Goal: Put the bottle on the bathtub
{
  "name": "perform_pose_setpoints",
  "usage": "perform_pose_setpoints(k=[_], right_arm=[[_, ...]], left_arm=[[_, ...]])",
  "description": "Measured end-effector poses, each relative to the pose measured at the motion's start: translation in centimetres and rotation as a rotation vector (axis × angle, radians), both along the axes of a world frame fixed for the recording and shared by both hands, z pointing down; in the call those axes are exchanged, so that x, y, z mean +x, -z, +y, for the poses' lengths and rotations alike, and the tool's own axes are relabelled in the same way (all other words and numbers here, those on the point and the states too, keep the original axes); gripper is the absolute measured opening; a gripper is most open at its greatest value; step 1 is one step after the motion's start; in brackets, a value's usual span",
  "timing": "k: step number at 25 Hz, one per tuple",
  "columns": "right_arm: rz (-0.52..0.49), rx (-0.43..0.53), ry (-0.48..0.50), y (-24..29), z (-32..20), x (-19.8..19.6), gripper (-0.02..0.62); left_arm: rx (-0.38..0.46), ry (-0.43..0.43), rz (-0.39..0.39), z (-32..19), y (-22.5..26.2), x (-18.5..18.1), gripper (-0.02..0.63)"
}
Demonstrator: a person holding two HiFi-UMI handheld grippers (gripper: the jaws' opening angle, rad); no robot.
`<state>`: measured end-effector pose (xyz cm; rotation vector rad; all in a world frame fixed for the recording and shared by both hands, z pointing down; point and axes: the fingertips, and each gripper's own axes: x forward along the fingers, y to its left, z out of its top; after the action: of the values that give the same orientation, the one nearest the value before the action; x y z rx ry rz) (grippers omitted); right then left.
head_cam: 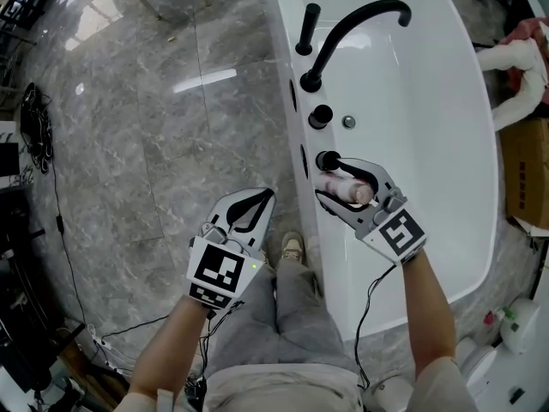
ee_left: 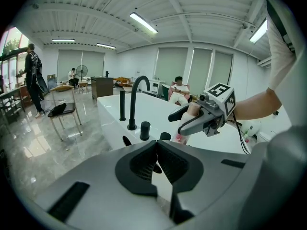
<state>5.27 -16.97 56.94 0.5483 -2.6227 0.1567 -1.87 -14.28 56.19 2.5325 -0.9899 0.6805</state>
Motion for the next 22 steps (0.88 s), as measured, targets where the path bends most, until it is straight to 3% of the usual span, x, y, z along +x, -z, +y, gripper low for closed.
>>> perform_pose_setpoints(k=[4,7,10,15,22], right_arm=[[0.149,0.012,0.053,-1.6,1.3,-1.1,0.261],[0.147,0.006,0.038,-1.7,1.1,-1.0,0.258],[0.208,0.003,0.031,-2.5,0.9,-0.3,0.265],[0.125,-0.063,-0.068,-2.4,-0.4,0.3,0.275],[0.12,-0.103,-0.11,-2.9,-0.4,0.9,0.323]], left_arm=[[-0.008,0.0,-0.003,0.0,-0.3,-0.1,0.02],[-0.007,0.002,0.001,-0.2,-0.3,-0.1,0.02],[-0.007,0.0,0.002,-0.2,-0.3,-0.3,0.02],[-0.013,0.001,0.003,-0.2,-0.3,-0.5,0.02],[-0.025,-0.018,-0.006,0.4,-0.1,-0.4,0.02]])
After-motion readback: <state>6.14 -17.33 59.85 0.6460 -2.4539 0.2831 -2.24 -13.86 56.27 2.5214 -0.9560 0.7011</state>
